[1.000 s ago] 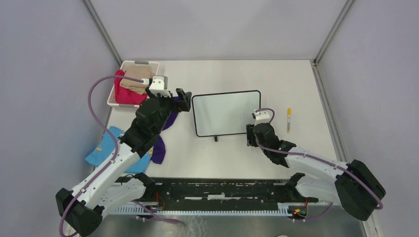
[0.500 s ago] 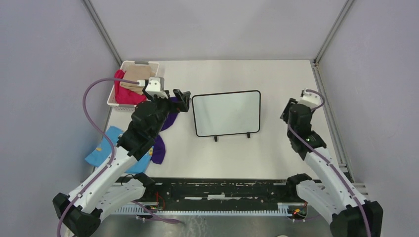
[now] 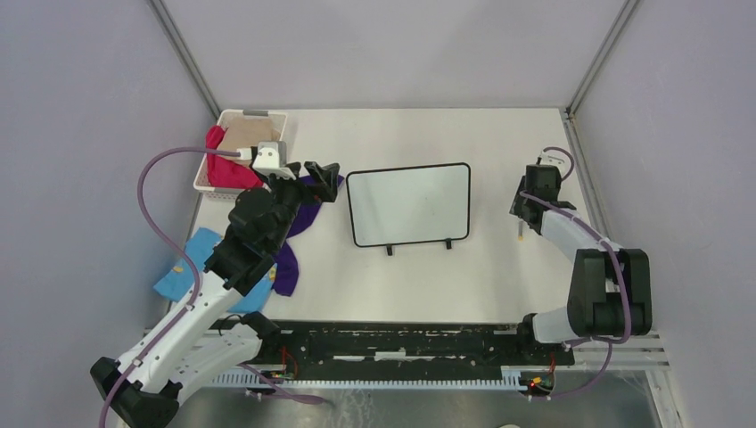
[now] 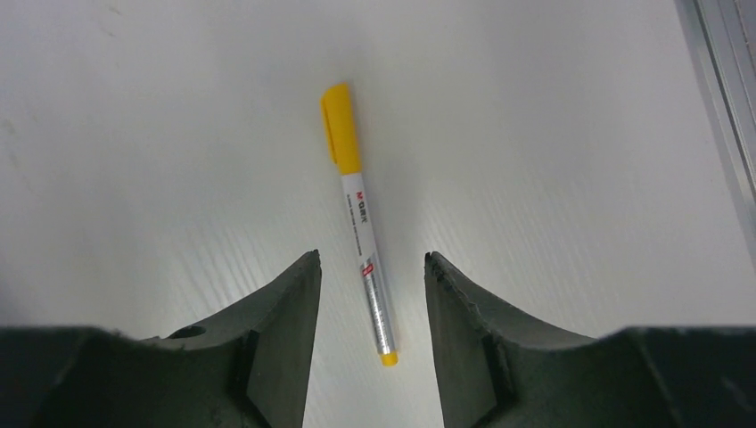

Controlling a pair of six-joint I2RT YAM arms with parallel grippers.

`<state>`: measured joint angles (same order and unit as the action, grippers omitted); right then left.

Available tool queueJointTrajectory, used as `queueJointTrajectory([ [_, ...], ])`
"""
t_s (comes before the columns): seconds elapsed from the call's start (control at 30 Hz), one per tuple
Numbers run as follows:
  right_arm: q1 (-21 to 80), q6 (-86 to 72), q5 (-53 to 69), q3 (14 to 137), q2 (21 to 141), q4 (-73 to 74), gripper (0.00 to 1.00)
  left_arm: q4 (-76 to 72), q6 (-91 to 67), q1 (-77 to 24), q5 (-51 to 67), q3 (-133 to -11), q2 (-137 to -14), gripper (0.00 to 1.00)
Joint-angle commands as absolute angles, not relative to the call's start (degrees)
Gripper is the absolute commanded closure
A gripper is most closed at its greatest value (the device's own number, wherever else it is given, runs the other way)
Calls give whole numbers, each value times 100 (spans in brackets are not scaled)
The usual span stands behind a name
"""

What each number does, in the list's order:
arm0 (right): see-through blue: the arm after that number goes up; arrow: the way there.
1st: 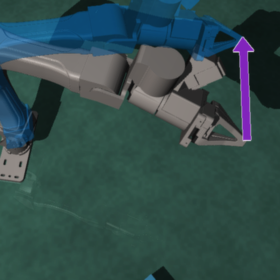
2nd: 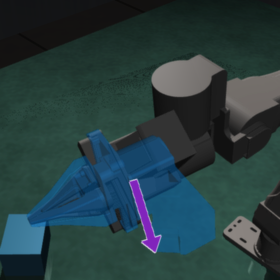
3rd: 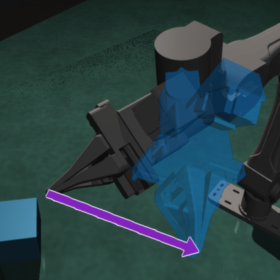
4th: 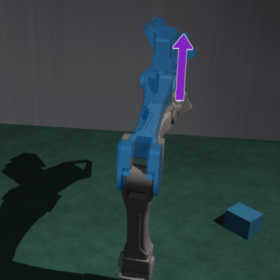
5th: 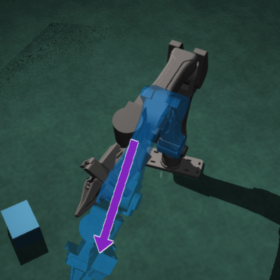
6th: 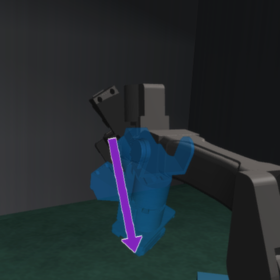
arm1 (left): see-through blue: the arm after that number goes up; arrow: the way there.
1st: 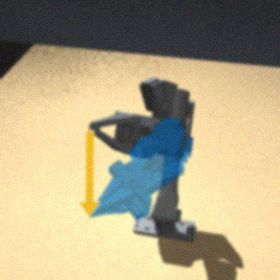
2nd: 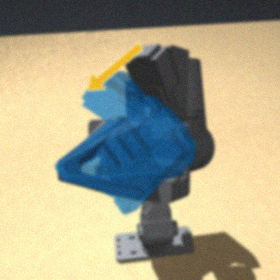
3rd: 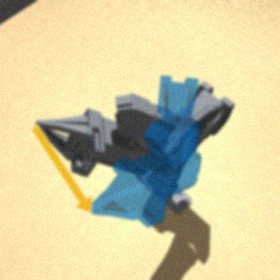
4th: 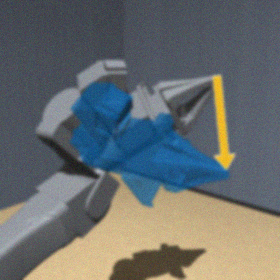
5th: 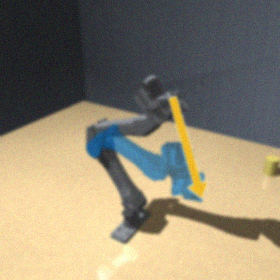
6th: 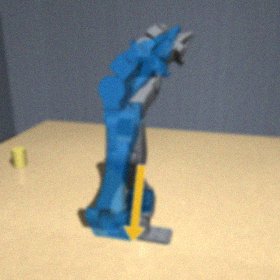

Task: Write a sentence on the whiteboard
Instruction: Open the whiteboard marker at the center of the board.

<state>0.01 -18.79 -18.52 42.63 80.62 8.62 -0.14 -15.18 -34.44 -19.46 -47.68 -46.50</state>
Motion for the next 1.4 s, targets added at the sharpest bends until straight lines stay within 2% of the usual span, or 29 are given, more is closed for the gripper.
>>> queueJointTrajectory([
  [0.0, -210, -1522, -1494, 4627, 8409, 585, 49, -227, -1840, -3484, -1962, -4860, -4561, 0],
  [0.43, -438, -1411, -1098, 4614, 9116, 478, 58, -237, -1855, -3492, -1846, -4868, -4576, 0],
  [0.63, -448, -1511, -970, 4503, 9182, 472, 73, -229, -1846, -3489, -1854, -4869, -4582, 0],
  [0.73, -448, -1555, -872, 4505, 9124, 481, 78, -229, -1848, -3490, -1846, -4869, -4582, 0],
  [0.9, -448, -1590, -726, 4582, 9109, 533, 80, -229, -1854, -3492, -1821, -4878, -4601, 0],
  [1.03, -448, -1589, -899, 4747, 9256, 734, 70, -229, -1848, -3489, -1835, -4878, -4591, 0],
  [1.13, -448, -1533, -1021, 4833, 9389, 878, 69, -224, -1846, -3490, -1837, -4882, -4590, 0],
  [1.23, -448, -1531, -1029, 4799, 9465, 887, 72, -220, -1846, -3490, -1837, -4887, -4595, 0],
  [1.37, -448, -1537, -994, 4757, 9527, 877, 82, -220, -1838, -3489, -1841, -4887, -4591, 0],
])
